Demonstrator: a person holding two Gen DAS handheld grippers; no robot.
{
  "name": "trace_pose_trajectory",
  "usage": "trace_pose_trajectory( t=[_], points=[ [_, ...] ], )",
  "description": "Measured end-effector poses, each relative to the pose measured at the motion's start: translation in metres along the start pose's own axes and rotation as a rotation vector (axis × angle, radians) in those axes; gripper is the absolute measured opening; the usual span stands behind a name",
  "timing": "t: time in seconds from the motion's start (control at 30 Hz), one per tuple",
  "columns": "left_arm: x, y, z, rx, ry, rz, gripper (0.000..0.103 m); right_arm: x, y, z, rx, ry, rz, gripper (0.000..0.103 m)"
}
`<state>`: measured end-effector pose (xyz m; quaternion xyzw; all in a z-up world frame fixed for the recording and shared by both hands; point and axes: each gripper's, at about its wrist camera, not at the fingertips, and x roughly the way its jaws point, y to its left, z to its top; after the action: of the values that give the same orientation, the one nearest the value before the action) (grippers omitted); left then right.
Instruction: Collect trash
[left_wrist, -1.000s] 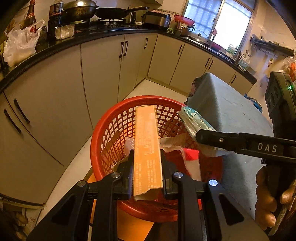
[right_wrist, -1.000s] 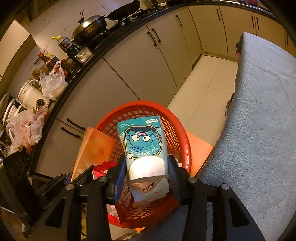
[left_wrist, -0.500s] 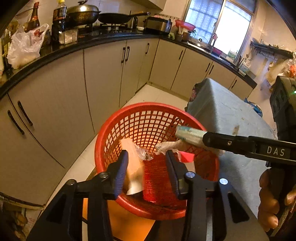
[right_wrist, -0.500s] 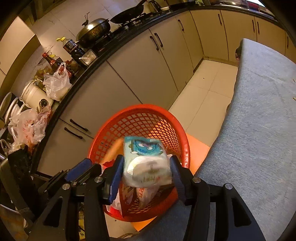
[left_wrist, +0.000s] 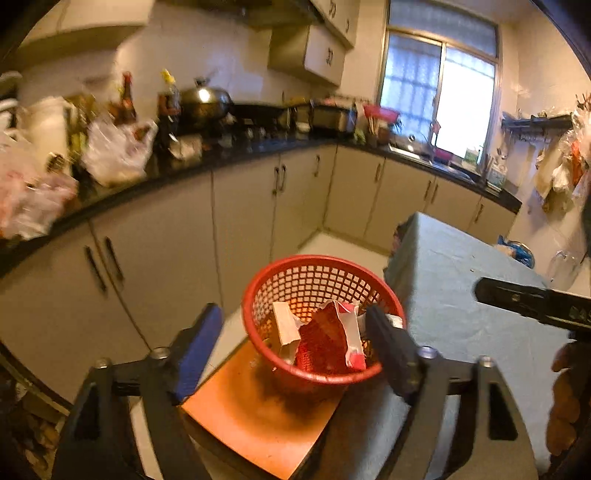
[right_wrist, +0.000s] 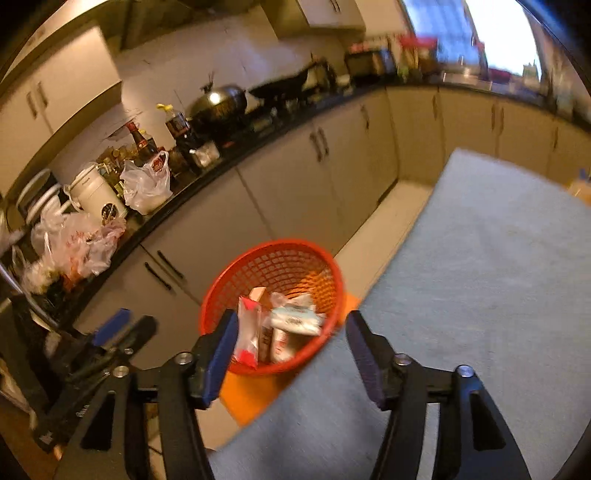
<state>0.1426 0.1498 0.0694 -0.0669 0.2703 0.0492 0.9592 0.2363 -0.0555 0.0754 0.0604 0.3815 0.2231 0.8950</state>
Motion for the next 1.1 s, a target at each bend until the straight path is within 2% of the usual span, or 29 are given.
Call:
trace_pose_trajectory(
  t=[0.07, 0.13, 0.17, 0.27, 0.5, 0.57, 1.1],
  points=[
    [-0.024, -0.008, -0.009, 0.016, -0.062, 0.044, 0.086, -0.021, 0.003, -0.013, -0.035, -0.042, -0.047, 0.075],
    [-0.04, -0.015, -0.019, 0.029, -0.085, 0.072, 0.092, -0.043, 0.003, -0.031, -0.05, -0.081, -0.1, 0.077],
    [-0.048, -0.018, -0.024, 0.033, -0.092, 0.075, 0.093, -0.052, 0.003, -0.04, -0.058, -0.099, -0.117, 0.079],
    [-0.058, -0.026, -0.038, 0.055, -0.078, 0.093, 0.093, -0.076, 0.003, -0.068, -0.081, -0.149, -0.202, 0.081],
    [-0.058, -0.04, -0.059, 0.101, -0.04, 0.123, 0.093, -0.1, 0.002, -0.107, -0.107, -0.197, -0.305, 0.084],
    [-0.054, -0.042, -0.061, 0.11, -0.02, 0.122, 0.093, -0.099, 0.003, -0.111, -0.118, -0.186, -0.299, 0.084],
    [-0.045, -0.04, -0.065, 0.113, 0.001, 0.124, 0.093, -0.091, 0.011, -0.116, -0.142, -0.153, -0.284, 0.085]
  ],
)
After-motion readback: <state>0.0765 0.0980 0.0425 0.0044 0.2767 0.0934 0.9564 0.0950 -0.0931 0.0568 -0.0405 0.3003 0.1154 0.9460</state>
